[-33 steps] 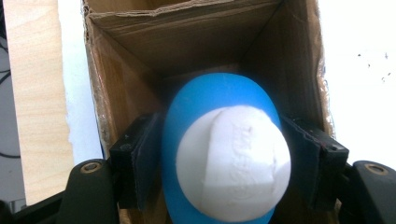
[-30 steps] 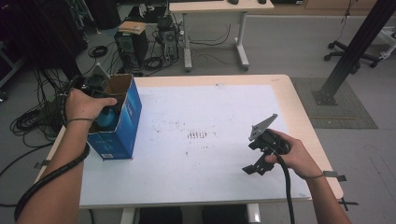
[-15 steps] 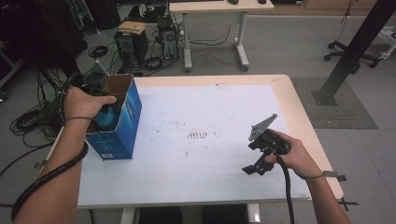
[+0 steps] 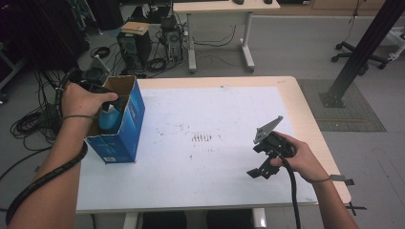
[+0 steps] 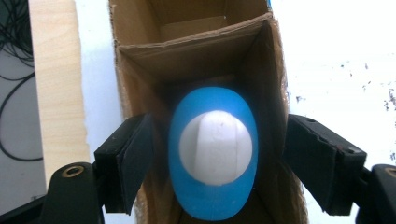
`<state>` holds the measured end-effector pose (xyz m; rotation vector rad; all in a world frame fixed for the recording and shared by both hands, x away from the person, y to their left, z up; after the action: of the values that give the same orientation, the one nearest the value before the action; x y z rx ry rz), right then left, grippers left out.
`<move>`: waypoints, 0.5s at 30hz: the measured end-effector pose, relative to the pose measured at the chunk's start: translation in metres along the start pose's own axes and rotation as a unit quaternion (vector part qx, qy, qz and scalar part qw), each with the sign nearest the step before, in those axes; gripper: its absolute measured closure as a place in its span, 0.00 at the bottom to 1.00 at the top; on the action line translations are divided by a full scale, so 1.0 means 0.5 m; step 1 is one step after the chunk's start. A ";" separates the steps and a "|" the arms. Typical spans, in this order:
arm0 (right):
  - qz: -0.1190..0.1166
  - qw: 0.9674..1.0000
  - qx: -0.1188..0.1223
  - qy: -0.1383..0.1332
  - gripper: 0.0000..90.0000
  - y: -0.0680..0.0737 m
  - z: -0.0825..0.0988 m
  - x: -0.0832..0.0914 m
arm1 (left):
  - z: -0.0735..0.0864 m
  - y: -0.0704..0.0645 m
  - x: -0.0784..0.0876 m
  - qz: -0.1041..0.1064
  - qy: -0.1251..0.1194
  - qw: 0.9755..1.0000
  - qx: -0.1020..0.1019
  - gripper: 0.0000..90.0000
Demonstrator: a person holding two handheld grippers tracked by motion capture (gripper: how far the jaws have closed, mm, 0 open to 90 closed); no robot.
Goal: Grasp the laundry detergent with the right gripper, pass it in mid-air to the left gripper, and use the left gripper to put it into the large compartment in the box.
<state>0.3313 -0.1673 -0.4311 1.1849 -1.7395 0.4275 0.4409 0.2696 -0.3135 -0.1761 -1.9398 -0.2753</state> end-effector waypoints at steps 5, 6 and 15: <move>0.001 1.000 0.000 0.001 0.06 -0.002 -0.001 0.001 | -0.005 0.001 0.021 -0.007 -0.006 1.000 -0.004 0.20; 0.001 1.000 0.000 0.001 0.05 -0.003 -0.002 0.001 | -0.009 0.002 0.038 -0.009 -0.010 1.000 -0.004 0.20; 0.000 1.000 0.000 0.003 0.05 -0.004 -0.008 -0.002 | -0.016 -0.004 0.071 -0.009 -0.021 1.000 -0.014 0.15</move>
<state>0.3351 -0.1652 -0.4305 1.1825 -1.7340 0.4301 0.4340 0.2653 -0.2779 -0.1843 -1.9800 -0.3135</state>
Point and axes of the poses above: each handheld gripper's, and its own axes: x roughly backward along the jaws, z roughly out of its underside, y roughly to its left, the point moved 9 cm from there along -x, roughly forward along the jaws, and after that the axes turned 9 degrees about -x, right-handed, at the moved point
